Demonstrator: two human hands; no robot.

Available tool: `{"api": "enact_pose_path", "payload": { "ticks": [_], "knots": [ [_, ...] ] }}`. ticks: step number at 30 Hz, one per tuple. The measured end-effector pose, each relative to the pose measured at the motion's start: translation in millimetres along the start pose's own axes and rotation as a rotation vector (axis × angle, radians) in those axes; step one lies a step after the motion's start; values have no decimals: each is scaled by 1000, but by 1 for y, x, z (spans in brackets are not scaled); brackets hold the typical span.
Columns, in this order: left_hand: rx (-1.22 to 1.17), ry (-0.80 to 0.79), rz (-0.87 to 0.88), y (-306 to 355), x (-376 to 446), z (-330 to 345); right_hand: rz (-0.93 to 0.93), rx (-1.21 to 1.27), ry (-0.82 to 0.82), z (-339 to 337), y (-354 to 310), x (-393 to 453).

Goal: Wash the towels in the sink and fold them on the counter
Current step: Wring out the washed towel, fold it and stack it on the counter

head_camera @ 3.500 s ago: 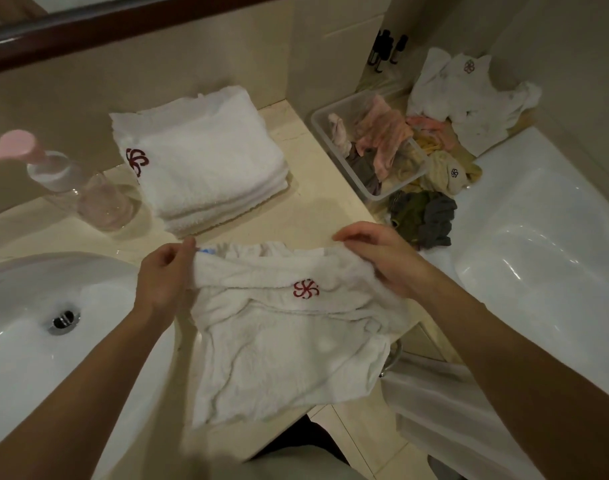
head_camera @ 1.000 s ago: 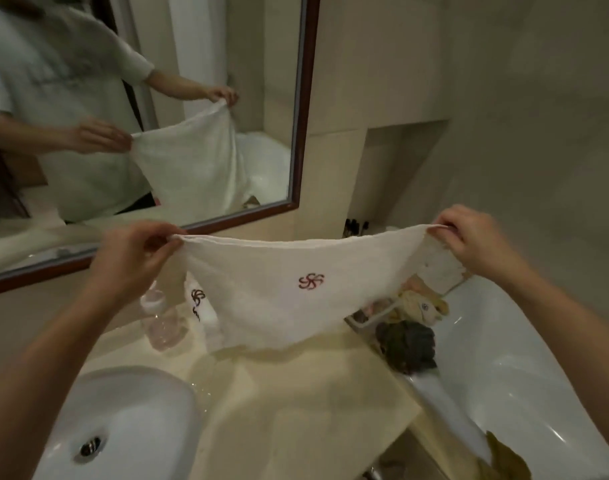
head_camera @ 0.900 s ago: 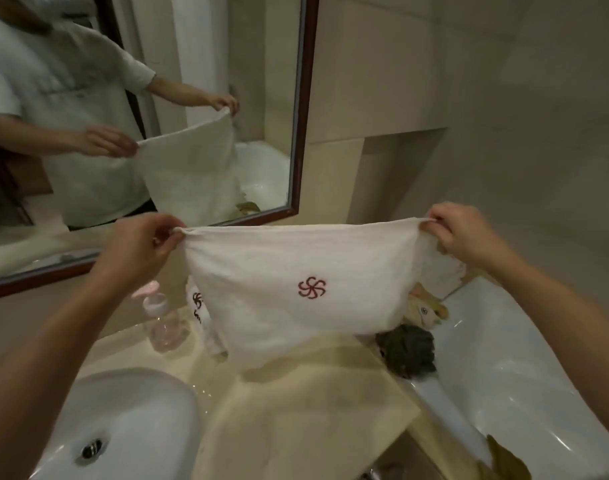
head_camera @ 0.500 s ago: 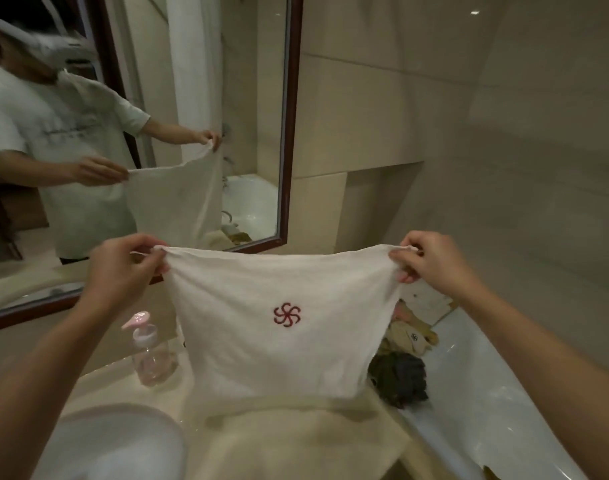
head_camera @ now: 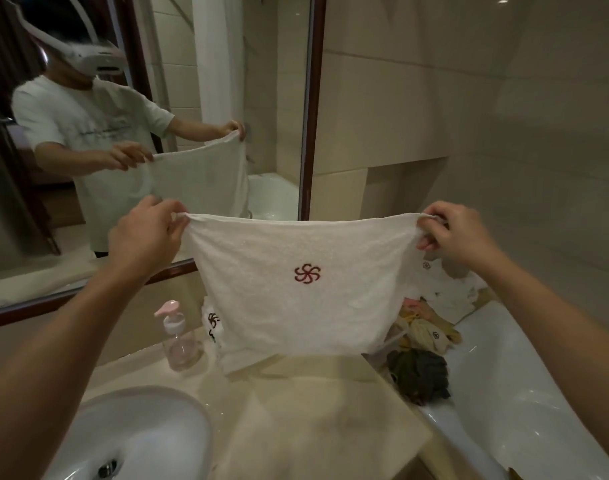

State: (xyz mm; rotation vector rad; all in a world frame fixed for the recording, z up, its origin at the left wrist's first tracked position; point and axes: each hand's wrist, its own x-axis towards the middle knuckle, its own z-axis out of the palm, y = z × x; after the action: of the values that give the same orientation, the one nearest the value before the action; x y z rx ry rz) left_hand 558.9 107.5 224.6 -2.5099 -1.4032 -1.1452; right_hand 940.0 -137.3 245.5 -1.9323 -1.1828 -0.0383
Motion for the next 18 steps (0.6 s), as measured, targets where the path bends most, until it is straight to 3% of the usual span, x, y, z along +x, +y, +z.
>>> {"api": "enact_pose_path", "payload": {
  "ticks": [3, 6, 11, 14, 18],
  "knots": [
    [-58, 20, -76, 1, -1, 2, -14, 33, 53, 6, -4, -2],
    [-67, -102, -87, -1, -8, 5, 17, -54, -20, 13, 5, -9],
    [-289, -32, -134, 15, -11, 8, 50, -154, 84, 26, 6, -9],
    [-488, -144, -175, 35, -14, -2, 75, -1, -35, 31, -14, -14],
    [-655, -297, -36, 91, -16, -10, -65, 164, -336, 50, -72, -33]
  ]
}}
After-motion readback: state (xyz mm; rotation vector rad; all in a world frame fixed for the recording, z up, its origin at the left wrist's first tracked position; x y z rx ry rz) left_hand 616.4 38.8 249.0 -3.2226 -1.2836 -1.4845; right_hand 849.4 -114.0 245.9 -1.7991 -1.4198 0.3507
